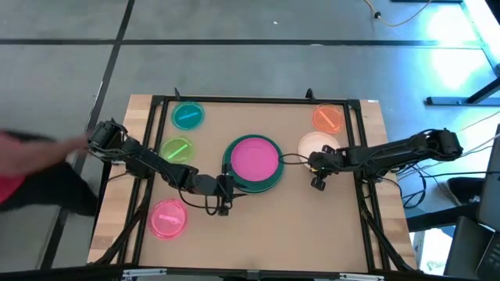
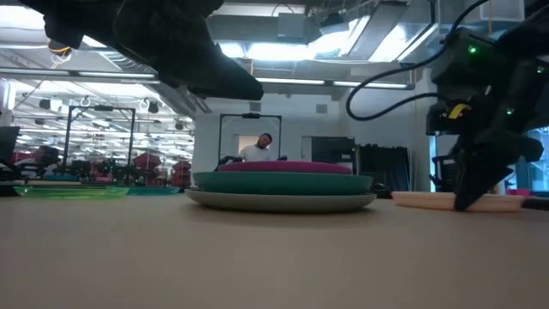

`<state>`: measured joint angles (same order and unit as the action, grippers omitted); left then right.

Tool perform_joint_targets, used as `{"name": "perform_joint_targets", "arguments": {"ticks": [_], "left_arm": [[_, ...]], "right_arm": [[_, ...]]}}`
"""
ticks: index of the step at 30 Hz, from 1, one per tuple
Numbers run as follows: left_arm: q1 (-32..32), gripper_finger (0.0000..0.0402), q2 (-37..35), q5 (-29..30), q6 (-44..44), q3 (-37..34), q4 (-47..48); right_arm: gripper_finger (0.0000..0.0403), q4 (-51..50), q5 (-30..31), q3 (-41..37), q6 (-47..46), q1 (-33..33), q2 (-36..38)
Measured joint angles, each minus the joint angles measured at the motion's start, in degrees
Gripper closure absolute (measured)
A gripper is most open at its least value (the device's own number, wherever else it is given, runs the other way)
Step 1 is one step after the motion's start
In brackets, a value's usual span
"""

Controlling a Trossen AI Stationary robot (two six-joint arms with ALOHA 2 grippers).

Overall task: Stack plastic plates
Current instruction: Stack the light pink plate on the pink plate

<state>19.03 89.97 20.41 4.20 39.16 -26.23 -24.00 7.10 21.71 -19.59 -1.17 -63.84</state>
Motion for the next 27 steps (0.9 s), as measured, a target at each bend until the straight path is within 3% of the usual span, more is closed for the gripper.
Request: {"name": "perform_joint_targets", "arguments": {"ticks": [19,27], "left_arm": [[-0.04,0.0301,0.0,0.08,0.15,0.0,-0.01],[-0.04,0.0301,0.0,0.1,0.17,0.02,0.01]], "right_arm": [[0.0401,0.57,2.81,12.46,13.86,0.0,-0.08],[0.0402,12.24,0.3,13.29,18.4,0.0,-1.13]]}}
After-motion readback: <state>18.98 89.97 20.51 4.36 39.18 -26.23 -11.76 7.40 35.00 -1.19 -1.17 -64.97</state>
